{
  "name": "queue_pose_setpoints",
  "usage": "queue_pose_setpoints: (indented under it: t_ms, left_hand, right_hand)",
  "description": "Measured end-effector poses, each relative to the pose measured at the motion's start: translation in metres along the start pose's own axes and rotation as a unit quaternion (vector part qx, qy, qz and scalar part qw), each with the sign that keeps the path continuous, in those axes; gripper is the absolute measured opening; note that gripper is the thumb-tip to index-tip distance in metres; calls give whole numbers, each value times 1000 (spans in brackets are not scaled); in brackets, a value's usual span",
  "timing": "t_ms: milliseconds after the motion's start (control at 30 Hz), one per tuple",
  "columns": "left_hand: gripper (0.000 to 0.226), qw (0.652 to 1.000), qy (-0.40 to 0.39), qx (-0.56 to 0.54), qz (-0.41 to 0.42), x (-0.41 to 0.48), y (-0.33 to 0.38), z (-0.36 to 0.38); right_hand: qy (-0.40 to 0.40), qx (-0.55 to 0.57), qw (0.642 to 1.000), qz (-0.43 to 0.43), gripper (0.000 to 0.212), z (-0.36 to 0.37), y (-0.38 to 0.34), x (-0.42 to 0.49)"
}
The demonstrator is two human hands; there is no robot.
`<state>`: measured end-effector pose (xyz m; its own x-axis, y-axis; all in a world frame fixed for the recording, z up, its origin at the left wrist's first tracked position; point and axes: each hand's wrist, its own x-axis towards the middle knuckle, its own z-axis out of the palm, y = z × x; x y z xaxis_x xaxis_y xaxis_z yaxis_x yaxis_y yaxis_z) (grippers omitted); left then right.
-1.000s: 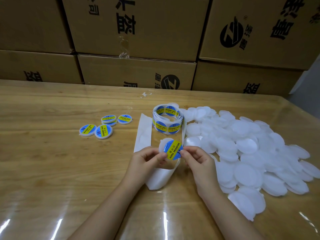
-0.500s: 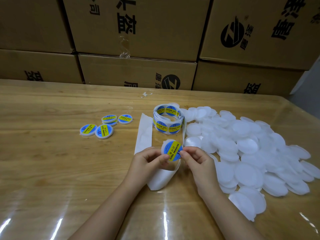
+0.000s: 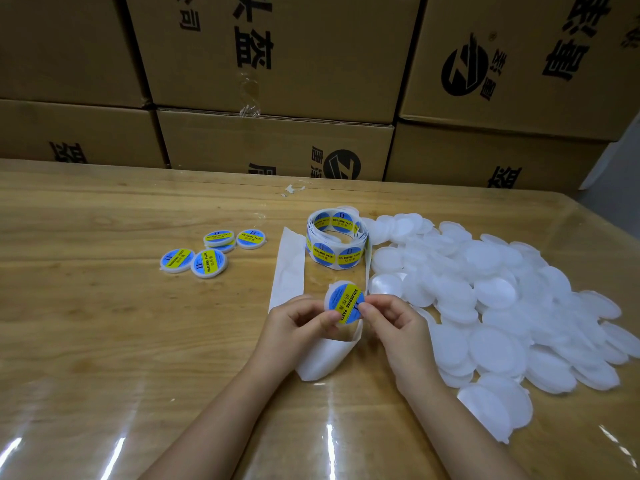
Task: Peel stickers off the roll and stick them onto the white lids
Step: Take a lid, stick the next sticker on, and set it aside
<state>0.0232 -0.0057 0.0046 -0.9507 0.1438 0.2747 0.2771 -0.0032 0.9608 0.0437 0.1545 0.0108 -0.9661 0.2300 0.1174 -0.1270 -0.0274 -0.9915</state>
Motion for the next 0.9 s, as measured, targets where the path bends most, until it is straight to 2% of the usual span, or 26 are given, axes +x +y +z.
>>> queue_pose_setpoints:
  t_ms: [467, 900]
  left_hand:
    - [4, 1000, -6, 5, 8, -1, 3, 1]
    - [8, 998, -12, 34, 60, -2, 4, 1]
  right_hand:
    - [0, 2, 1000, 11, 12, 0, -1, 0]
    - [-2, -11, 1000, 17, 12, 0, -1, 0]
